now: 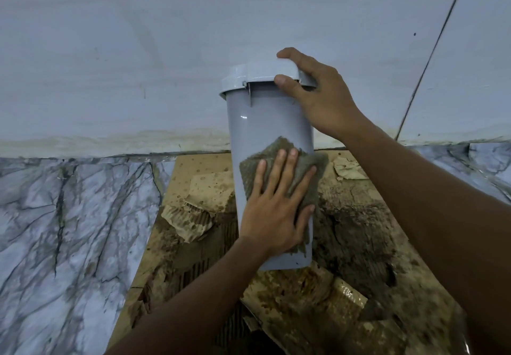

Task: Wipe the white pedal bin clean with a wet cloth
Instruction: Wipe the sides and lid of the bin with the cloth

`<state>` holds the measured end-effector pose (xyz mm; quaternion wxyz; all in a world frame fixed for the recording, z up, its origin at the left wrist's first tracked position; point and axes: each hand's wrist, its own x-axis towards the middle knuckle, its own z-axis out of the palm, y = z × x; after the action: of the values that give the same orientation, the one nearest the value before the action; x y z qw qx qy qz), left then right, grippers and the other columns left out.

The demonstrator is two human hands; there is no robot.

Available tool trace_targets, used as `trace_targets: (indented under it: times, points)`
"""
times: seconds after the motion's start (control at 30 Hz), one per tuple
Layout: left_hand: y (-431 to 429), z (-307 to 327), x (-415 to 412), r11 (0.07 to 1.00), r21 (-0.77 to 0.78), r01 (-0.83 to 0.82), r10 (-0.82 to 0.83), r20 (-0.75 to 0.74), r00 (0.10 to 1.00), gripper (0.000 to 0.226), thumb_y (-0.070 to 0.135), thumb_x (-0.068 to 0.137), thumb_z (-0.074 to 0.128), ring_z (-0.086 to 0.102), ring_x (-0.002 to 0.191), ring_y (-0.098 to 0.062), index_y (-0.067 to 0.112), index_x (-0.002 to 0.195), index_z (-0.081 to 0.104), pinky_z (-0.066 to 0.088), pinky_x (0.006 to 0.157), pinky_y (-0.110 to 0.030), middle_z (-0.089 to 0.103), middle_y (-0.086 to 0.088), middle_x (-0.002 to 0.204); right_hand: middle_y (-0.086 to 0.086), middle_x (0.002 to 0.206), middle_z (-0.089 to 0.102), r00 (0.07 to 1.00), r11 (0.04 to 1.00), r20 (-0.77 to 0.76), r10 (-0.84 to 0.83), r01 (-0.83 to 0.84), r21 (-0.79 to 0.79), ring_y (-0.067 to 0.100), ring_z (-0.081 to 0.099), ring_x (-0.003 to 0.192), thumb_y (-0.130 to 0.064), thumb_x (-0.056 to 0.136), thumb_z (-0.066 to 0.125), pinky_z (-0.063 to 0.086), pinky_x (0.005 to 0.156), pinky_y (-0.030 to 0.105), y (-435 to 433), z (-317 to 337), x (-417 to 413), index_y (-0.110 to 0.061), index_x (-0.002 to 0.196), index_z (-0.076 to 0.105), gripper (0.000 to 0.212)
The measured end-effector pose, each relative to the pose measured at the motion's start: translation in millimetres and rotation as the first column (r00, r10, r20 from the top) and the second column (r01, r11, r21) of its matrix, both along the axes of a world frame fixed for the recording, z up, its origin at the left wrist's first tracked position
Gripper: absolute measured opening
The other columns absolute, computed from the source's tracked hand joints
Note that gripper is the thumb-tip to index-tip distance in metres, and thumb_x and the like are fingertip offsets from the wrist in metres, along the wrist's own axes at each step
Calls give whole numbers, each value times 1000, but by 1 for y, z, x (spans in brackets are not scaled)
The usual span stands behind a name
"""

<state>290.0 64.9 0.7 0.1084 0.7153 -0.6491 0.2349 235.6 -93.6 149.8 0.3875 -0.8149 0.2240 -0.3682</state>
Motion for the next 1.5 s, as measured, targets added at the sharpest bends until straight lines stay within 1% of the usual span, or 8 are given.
trace_targets:
  times: [0.23, 0.47, 0.63, 0.83, 0.93, 1.0, 1.27, 1.5]
  points:
    - [60, -53, 13, 982, 104, 161, -170, 91, 981, 68, 53, 101, 44, 7, 158, -29, 25, 161, 26, 1, 127, -50, 11, -12, 170, -7, 129, 60, 1000, 1000, -8, -4, 4, -15, 8, 54, 120, -49, 91, 61, 44, 105, 33, 5, 2, 4, -39, 129, 58, 39]
    - [2, 12, 38, 984, -141, -109, 93, -116, 989, 70, 53, 103, 38, -3, 158, -34, 19, 162, 23, 1, 126, -57, 5, -19, 169, -9, 129, 61, 999, 1000, -36, -19, 19, -5, 9, 54, 120, -46, 93, 61, 43, 102, 27, 4, 4, 7, -37, 129, 58, 37]
    - [-2, -4, 2, 996, -54, -67, 65, -43, 997, 70, 54, 104, 33, -2, 158, -33, 20, 163, 17, -2, 126, -56, 2, -17, 170, -11, 107, 58, 996, 996, -70, -56, 51, -77, 13, 51, 95, -40, 93, 55, 44, 88, 31, 0, 6, 3, -30, 125, 55, 34]
    - [35, -40, -11, 996, 40, 77, -76, -5, 997, 65, 50, 105, 39, 1, 158, -30, 23, 162, 23, -3, 127, -52, 7, -12, 170, -7, 112, 56, 974, 970, -211, -80, 28, -241, 25, 50, 107, -48, 81, 46, 45, 89, 43, 4, 20, 14, -32, 118, 52, 41]
    - [37, -37, -1, 995, 43, 88, -88, 5, 996, 66, 51, 104, 39, 1, 158, -29, 24, 162, 23, -2, 127, -51, 4, -11, 170, -8, 122, 58, 967, 966, -252, -31, -36, -255, 20, 50, 115, -63, 87, 42, 41, 99, 40, 6, 17, 20, -36, 128, 52, 51]
    - [35, -33, 7, 994, 42, 102, -103, 19, 995, 67, 53, 103, 40, 1, 158, -28, 25, 161, 24, -2, 127, -50, 4, -11, 170, -6, 126, 58, 973, 970, -227, -30, -26, -242, 16, 49, 118, -58, 94, 44, 38, 105, 40, 4, 15, 22, -32, 134, 52, 48]
    - [0, 14, 35, 973, -216, -75, 42, -154, 987, 68, 49, 102, 47, 3, 158, -33, 17, 160, 30, 2, 126, -55, 13, -20, 168, -7, 138, 54, 980, 979, -193, -55, 15, -205, 15, 44, 128, -51, 95, 48, 35, 110, 38, 2, 14, 20, -27, 138, 50, 49]
    - [12, -9, 13, 989, -144, -16, 2, -95, 995, 67, 47, 103, 47, 4, 158, -32, 18, 160, 28, 2, 126, -55, 11, -16, 169, -6, 122, 56, 990, 994, -138, -36, 22, -106, 13, 50, 113, -52, 86, 53, 45, 91, 32, -3, 15, 16, -24, 122, 57, 46]
